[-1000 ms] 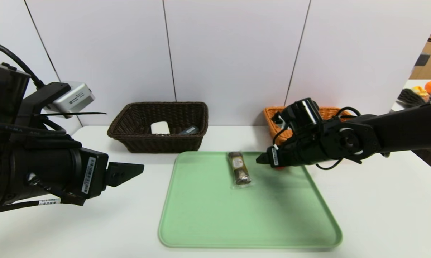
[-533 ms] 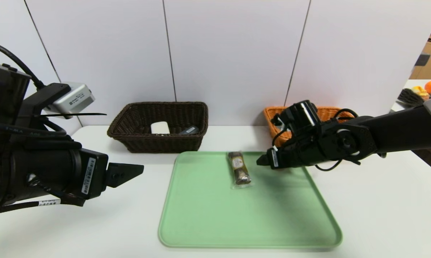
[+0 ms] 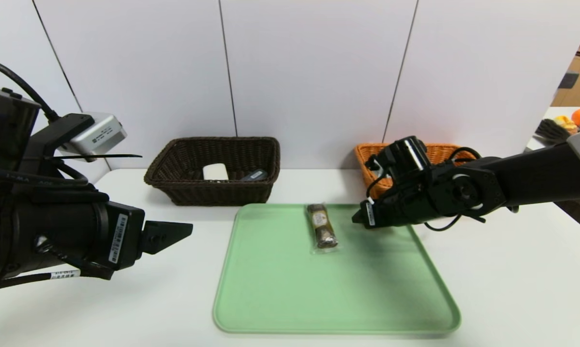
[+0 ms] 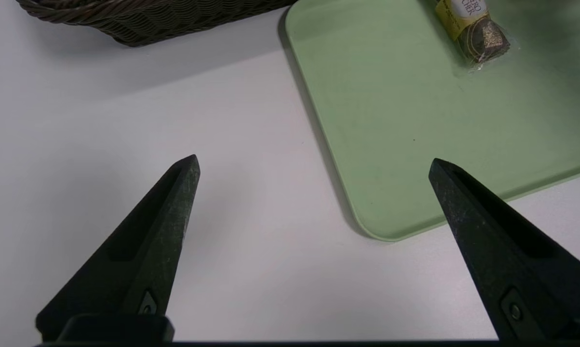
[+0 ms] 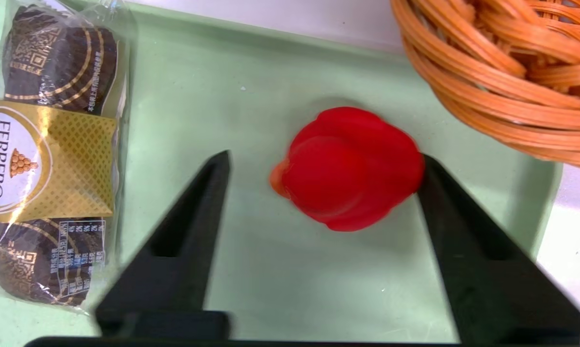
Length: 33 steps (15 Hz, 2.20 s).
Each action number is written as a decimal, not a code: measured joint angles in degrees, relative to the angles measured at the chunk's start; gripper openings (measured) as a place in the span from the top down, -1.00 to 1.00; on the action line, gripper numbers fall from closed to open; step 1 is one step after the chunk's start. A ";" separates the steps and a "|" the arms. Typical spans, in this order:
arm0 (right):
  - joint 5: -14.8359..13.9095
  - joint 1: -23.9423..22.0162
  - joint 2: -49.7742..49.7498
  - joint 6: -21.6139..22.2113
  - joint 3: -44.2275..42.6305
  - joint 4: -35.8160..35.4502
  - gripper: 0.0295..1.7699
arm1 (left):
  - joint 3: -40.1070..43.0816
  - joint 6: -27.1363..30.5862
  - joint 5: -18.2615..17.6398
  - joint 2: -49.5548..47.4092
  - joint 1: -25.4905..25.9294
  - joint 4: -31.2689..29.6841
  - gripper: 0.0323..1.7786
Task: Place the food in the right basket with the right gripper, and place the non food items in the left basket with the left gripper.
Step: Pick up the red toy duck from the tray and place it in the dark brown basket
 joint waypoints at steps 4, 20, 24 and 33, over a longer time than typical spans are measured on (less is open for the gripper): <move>0.00 0.06 -0.29 0.02 0.09 0.18 0.14 | 0.05 0.00 0.00 0.00 0.00 -0.02 -0.90; 2.45 8.13 -12.62 -1.60 -5.75 0.82 0.32 | 0.24 0.45 0.06 -0.35 0.00 -0.23 -0.90; 4.84 10.81 -11.02 -2.95 -13.47 0.82 0.35 | 0.22 0.30 0.04 -0.37 0.00 -1.66 -0.90; 14.19 12.35 6.34 -3.74 -35.97 0.71 0.37 | 0.24 0.26 0.04 -0.44 0.00 -1.74 -0.90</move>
